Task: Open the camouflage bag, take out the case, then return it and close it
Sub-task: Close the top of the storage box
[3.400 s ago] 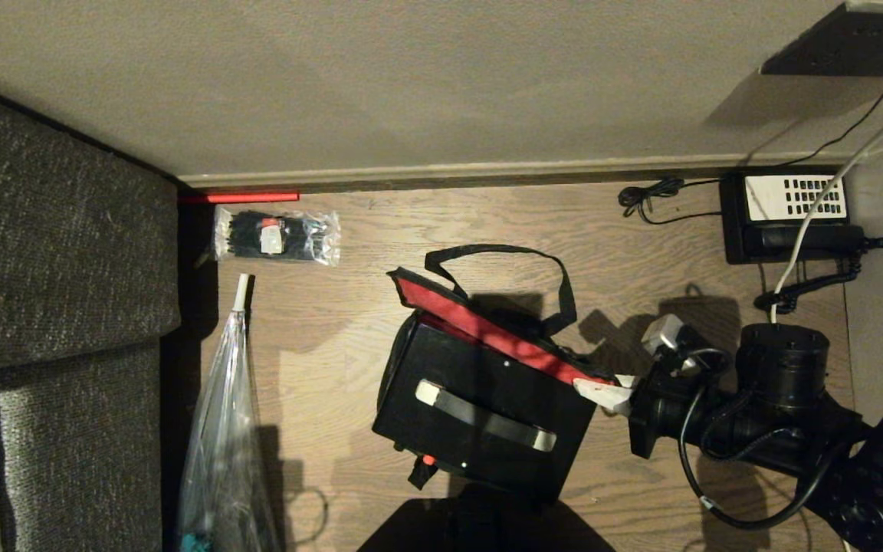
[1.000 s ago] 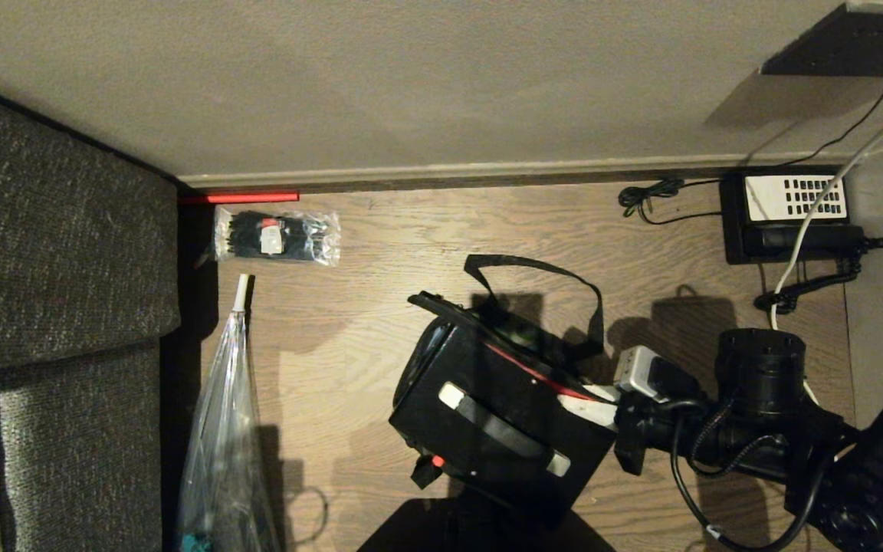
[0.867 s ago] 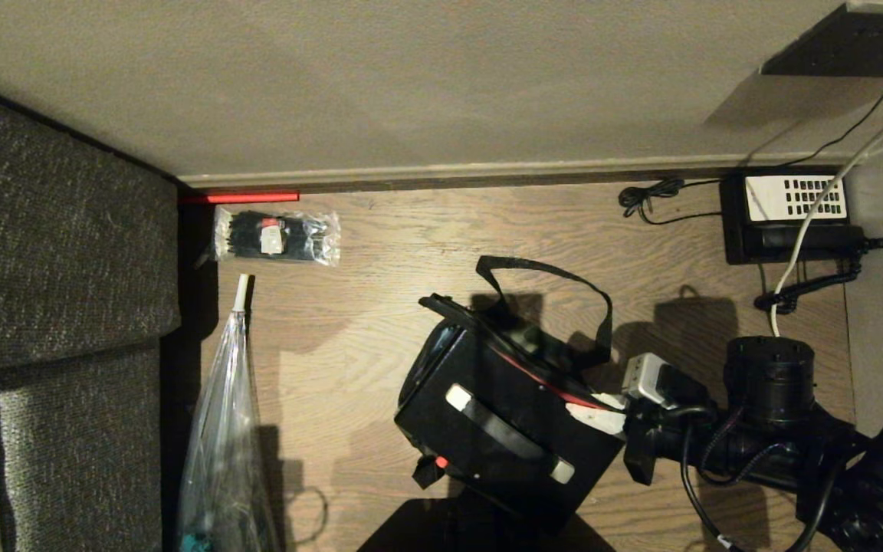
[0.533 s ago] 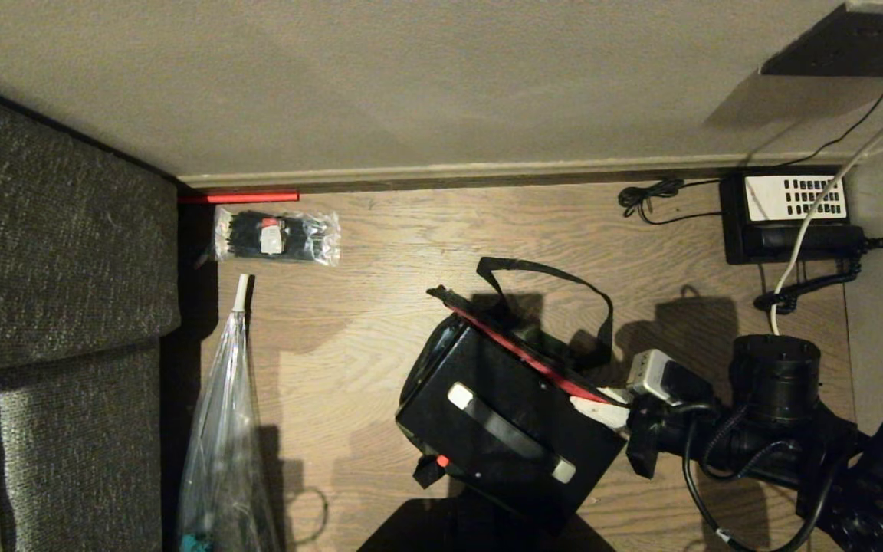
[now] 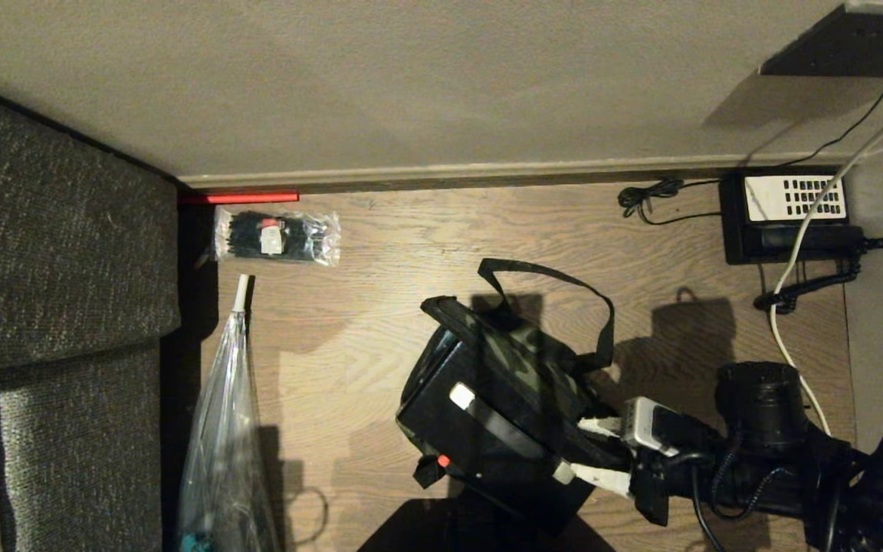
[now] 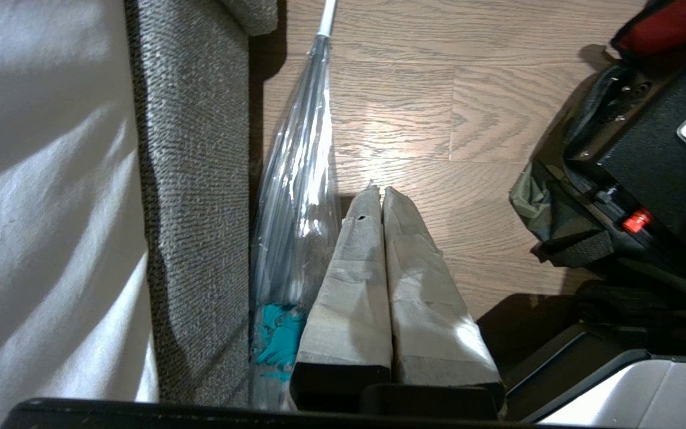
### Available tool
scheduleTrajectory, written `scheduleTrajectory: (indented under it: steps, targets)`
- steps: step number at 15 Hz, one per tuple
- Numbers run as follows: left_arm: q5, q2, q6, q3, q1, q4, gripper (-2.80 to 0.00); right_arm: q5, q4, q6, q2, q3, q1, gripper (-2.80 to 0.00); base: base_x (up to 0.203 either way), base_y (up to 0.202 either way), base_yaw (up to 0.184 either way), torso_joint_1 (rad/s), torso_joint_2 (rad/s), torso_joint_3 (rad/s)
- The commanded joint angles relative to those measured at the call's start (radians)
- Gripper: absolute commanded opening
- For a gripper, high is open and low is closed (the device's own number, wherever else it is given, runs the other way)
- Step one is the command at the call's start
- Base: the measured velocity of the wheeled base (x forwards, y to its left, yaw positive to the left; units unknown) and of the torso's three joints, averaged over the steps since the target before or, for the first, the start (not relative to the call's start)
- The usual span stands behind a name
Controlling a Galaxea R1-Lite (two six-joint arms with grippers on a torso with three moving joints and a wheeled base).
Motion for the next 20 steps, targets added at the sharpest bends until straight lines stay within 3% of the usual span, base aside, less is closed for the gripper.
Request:
scheduleTrajectory:
  steps: [1, 6, 11, 20]
  targets:
    - [0.001, -0.002, 0.0, 0.003, 0.0, 0.001, -2.8, 0.008, 0.053, 0.043, -0.003, -0.008, 0.021, 0.0, 0.0, 0.0, 0.0, 0.0, 0.0, 0.0]
    - [0.001, -0.002, 0.0, 0.003, 0.0, 0.001, -2.8, -0.015, 0.127, 0.288, 0.016, -0.043, 0.094, 0.0, 0.0, 0.0, 0.0, 0.0, 0.0, 0.0]
    - [0.001, -0.002, 0.0, 0.003, 0.0, 0.001, -2.8, -0.157, 0.09, 0.502, 0.083, -0.094, 0.171, 0.0, 0.0, 0.0, 0.0, 0.0, 0.0, 0.0]
    - [0.001, -0.002, 0.0, 0.003, 0.0, 0.001, -2.8, -0.625, -0.193, 0.685, 0.246, -0.188, 0.306, 0.0, 0.0, 0.0, 0.0, 0.0, 0.0, 0.0]
